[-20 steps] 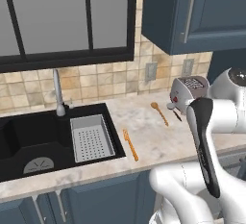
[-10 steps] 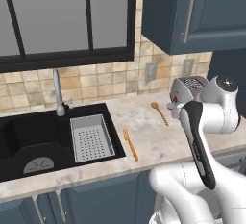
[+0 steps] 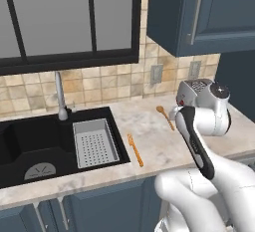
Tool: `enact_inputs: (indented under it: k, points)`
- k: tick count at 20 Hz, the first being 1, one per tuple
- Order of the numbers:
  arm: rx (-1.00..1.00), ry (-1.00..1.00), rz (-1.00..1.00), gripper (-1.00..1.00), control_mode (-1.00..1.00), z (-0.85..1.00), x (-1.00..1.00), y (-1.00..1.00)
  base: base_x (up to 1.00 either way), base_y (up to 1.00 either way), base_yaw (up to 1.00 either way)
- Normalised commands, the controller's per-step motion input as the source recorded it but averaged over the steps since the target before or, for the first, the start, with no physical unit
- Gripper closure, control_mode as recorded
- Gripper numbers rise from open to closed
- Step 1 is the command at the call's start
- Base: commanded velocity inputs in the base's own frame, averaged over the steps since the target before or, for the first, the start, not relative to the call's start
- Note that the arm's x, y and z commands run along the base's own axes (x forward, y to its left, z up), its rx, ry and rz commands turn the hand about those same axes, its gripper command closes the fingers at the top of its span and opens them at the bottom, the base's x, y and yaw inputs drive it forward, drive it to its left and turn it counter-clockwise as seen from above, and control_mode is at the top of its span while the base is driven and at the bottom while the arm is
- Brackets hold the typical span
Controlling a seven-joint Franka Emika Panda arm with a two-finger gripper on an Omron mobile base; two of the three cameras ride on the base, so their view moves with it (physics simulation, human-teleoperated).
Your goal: Organize the utensils by type. Pick up the wooden spoons from the counter and place them in the open cabinet. Then pick up the metallic utensils from the counter and place them in the open drawer.
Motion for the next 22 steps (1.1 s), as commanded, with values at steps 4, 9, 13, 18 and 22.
enact_inputs:
  k: [4,9,13,18,22]
  points:
    - [0.0,0.07,0.0,-1.0,-1.0,-0.18,0.51,-0.03,0.0,0.0,0.0]
    - [0.02,0.1,0.0,-1.0,-1.0,-0.23,0.45,-0.01,0.0,0.0,0.0]
    - [0.0,0.06,0.0,-1.0,-1.0,-0.24,0.36,-0.11,0.0,0.0,0.0]
    - [0.0,0.01,0.0,-1.0,-1.0,-0.2,0.27,-0.15,0.0,0.0,0.0]
    - [0.0,0.0,0.0,-1.0,-1.0,-0.2,0.22,-0.09,0.0,0.0,0.0]
